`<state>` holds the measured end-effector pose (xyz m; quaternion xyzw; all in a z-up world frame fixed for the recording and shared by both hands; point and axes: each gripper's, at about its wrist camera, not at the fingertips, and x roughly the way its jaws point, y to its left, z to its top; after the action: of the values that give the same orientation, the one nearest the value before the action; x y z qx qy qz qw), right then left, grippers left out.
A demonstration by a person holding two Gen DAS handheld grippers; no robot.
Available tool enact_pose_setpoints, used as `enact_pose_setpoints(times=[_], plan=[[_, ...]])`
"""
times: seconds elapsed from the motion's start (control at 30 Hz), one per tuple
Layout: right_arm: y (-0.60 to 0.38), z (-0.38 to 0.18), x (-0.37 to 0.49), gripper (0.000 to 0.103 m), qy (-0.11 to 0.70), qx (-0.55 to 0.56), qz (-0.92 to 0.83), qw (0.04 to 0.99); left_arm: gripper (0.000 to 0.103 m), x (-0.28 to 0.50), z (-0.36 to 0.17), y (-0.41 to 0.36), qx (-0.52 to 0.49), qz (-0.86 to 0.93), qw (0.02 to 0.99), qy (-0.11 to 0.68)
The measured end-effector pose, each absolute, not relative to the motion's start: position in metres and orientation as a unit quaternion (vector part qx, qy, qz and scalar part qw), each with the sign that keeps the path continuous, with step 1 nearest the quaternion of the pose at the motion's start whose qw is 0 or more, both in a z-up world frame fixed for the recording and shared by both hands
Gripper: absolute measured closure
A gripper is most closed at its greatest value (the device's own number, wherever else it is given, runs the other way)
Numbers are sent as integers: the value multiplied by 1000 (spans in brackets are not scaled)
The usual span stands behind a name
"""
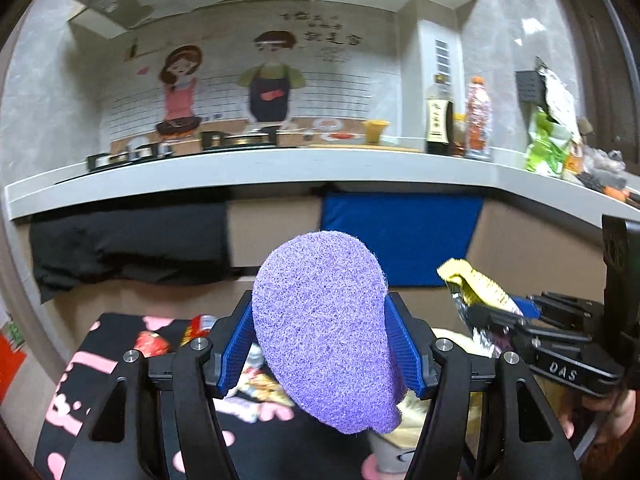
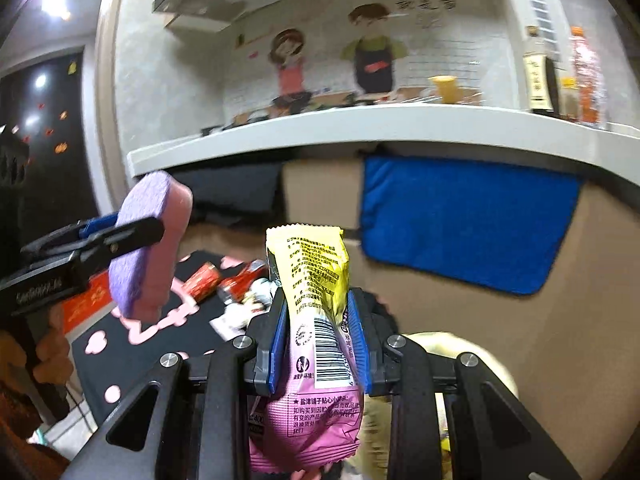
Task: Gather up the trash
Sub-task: 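Lift both items over the yellow bag and open the left gripper to drop the sponge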
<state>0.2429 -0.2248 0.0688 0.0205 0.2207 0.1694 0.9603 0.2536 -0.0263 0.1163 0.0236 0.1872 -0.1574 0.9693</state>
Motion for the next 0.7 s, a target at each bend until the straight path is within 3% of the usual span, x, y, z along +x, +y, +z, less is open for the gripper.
enact_pose_setpoints(times=[0.27,0.7], plan=[[-283,63,239,76,218,43,117,968,40,275,103,-94,26,-214,954,210],[-338,18,262,76,257,73,61,962,40,324,22,-150,12,-266,913,310]])
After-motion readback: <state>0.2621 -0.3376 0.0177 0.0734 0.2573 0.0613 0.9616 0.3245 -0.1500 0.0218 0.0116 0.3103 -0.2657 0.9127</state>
